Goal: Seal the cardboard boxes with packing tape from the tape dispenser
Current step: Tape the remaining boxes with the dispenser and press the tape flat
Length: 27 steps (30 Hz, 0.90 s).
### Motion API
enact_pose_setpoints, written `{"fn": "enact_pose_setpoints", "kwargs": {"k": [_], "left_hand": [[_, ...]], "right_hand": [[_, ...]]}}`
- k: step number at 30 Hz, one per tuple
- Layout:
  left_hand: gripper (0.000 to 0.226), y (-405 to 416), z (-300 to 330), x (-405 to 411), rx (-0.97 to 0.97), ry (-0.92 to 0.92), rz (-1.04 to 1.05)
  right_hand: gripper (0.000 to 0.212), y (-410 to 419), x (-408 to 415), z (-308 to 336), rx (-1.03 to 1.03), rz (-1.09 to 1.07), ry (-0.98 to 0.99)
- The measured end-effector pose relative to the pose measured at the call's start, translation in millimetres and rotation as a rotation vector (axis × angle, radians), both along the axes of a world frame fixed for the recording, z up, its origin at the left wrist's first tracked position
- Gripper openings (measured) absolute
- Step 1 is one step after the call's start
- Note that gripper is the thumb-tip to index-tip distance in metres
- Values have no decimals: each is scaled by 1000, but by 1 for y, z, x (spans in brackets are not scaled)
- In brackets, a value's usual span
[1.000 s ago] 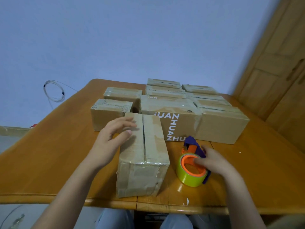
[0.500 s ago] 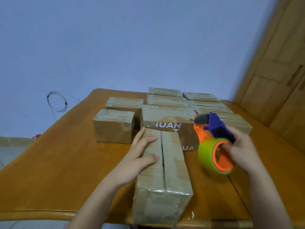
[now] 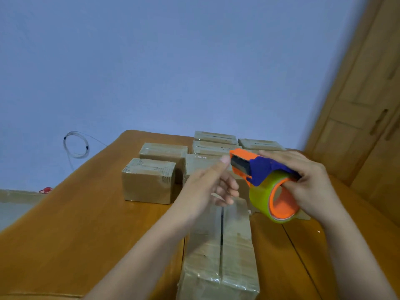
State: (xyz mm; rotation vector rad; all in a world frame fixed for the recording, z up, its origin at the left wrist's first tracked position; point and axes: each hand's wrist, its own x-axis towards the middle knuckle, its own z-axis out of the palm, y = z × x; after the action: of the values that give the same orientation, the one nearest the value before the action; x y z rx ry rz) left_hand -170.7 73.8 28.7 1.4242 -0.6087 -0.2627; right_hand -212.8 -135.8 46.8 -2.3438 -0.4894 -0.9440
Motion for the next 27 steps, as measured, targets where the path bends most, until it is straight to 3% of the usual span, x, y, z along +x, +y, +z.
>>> {"fn": "enact_pose_setpoints", "kwargs": {"k": [3,14,21,27], "left_hand": [[59,-8,8,-5,-12,100,-19],[31,-4,3,-3,-139,103,-167],[37,-5,13,3,53,164,-86],[33,-9,27,15,272,110,20]], "right_hand": [[84,0,3,-2,-90,-25,-73],[79,-2,-6,4,-135,-53,-160],[82,-15,-3,9,-287,-100,-180],[53,-17,-1,19,-497,-188,-204]]}}
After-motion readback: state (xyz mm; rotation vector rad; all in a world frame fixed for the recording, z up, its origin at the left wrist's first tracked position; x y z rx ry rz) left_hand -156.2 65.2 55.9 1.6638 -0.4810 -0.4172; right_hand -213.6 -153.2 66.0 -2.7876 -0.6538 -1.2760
